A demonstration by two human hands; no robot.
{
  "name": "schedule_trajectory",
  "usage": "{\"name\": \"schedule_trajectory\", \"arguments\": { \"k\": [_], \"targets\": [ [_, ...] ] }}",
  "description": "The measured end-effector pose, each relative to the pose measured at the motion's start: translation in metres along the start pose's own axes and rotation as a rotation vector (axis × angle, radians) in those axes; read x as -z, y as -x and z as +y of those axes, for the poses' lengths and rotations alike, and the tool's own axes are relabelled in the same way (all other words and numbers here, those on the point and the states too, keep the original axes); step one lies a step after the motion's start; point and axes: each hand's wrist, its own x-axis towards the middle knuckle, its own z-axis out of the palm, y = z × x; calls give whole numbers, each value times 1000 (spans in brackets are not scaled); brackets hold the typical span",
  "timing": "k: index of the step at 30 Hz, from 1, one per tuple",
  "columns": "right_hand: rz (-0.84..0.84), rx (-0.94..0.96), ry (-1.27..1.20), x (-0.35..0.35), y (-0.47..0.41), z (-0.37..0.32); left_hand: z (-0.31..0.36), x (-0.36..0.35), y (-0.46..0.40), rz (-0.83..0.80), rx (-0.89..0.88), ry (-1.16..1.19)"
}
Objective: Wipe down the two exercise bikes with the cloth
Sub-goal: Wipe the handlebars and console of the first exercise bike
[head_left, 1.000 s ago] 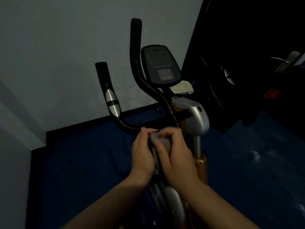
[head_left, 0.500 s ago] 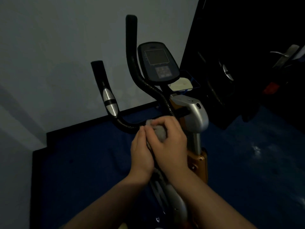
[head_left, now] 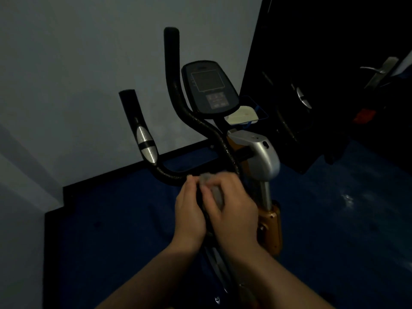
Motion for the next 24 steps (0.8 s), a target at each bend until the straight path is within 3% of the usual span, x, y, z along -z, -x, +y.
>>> {"name": "schedule_trajectory", "arguments": {
  "k": [3, 5, 7, 11, 15, 19, 24],
  "targets": [
    [-142, 122, 45, 27, 19, 17, 7, 4, -3, -58, -51, -116],
    [-65, 158, 91, 44, 10, 24, 16, 4, -8, -113, -99, -230],
    [73, 50, 42, 49, -15, 25, 24, 0, -13, -164, -87, -348],
    [-24, -156, -46, 27, -34, 30, 29, -12, -13, -162, -131, -551],
    [2, -250, -165, 38, 7, 47, 22, -11, -10, -65, -187, -490],
    [-78, -279, -187, 48, -20, 54, 21, -12, -10, 0, -171, -421],
    [56, -315, -327, 20, -4, 38, 22, -15, -4, 93, -144, -312]
  ]
}}
